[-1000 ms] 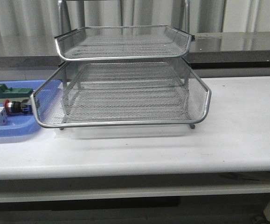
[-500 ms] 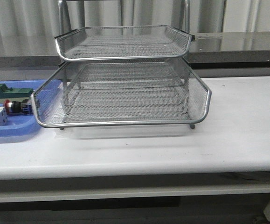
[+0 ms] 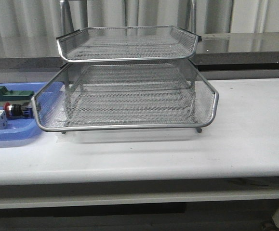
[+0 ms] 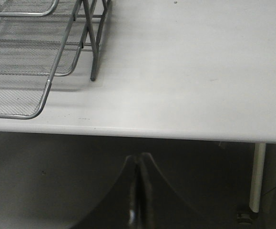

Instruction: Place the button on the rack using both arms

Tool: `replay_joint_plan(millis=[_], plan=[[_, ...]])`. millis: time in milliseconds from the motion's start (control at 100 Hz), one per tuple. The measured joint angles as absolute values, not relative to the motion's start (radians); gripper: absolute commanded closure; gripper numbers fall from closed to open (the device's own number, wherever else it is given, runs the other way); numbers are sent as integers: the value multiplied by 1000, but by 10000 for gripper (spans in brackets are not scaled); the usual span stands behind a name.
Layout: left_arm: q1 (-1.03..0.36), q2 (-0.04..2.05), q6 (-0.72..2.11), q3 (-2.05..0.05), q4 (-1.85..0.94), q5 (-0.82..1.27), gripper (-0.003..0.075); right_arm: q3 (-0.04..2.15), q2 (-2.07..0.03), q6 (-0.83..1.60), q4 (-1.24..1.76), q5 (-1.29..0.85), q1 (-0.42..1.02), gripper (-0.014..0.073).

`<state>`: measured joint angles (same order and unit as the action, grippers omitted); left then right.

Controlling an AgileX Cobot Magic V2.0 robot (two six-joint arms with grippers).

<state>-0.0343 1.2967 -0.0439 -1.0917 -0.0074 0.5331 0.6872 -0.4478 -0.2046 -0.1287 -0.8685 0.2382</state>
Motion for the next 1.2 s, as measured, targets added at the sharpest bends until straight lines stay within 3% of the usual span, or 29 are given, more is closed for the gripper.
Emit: replay_joint_plan(millis=[330,420,520,640,740,1000,1200], plan=[[-34,1495,7,-1294,44,667,738,687,-448,-205,-129,-868,238,662],[-34,1502,26,-1307,46,680,706,687,-448,-205,-129,-868,238,662],[-34,1502,46,-1314,48,685,561,687,-448,-205,-129,-868,238,662],[-34,1502,52,-1315,55,701,293,687,-448,-205,-129,-868,238,662],[-34,1502,52,-1315,57,717,167,687,-448,-205,-129,-868,238,662],[-34,1502,53,-1315,53,720,230,687,-448,-205,-129,-868,238,662],[-34,1502,96,-1315,53,694,226,687,-448,-205,-129,-868,238,662]])
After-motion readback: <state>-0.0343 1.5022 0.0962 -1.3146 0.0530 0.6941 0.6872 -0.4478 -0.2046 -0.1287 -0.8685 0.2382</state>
